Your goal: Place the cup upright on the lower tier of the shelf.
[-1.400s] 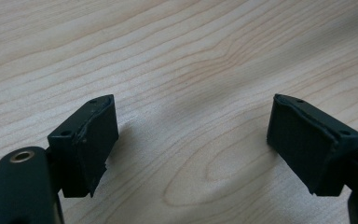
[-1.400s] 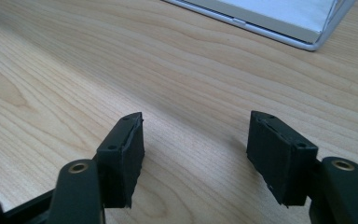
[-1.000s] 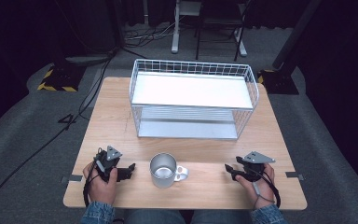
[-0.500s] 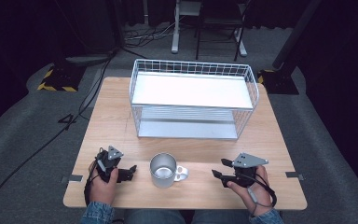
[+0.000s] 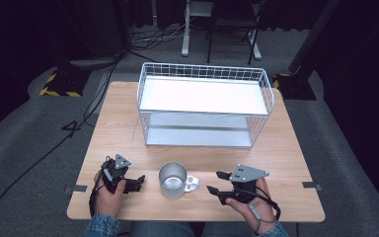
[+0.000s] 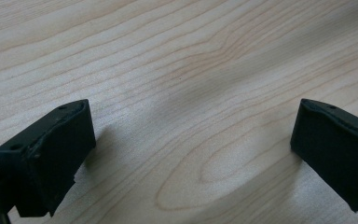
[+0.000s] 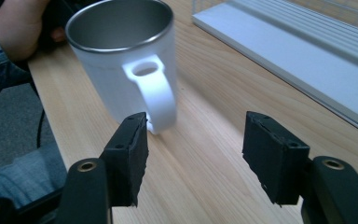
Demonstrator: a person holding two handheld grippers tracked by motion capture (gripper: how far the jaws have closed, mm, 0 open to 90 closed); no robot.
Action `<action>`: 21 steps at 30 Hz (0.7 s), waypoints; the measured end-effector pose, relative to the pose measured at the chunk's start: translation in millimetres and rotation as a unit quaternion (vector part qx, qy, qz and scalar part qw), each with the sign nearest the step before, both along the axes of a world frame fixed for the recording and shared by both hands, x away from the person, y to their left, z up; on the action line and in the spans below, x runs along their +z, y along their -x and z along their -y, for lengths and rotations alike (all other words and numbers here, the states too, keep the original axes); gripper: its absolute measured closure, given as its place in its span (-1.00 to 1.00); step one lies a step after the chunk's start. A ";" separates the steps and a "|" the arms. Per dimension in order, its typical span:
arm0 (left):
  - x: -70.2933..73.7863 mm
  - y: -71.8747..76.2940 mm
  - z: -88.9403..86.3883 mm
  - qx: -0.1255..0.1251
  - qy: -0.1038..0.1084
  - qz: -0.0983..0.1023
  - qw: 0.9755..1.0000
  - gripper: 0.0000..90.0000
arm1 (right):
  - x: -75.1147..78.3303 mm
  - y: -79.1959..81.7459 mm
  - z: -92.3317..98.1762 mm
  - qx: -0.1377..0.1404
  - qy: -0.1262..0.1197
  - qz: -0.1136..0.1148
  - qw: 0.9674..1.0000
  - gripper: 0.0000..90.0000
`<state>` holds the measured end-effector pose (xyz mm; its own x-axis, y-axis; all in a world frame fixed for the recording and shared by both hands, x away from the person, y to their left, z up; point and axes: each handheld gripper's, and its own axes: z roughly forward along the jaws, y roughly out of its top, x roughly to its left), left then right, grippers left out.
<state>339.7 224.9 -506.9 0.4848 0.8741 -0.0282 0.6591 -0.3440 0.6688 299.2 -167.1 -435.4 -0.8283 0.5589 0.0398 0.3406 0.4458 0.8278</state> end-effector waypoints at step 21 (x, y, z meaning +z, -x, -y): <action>0.0 0.0 0.0 0.000 0.000 0.000 1.000 -1.00 | -20.8 -16.2 -48.9 0.078 -0.001 -0.011 0.997 -0.05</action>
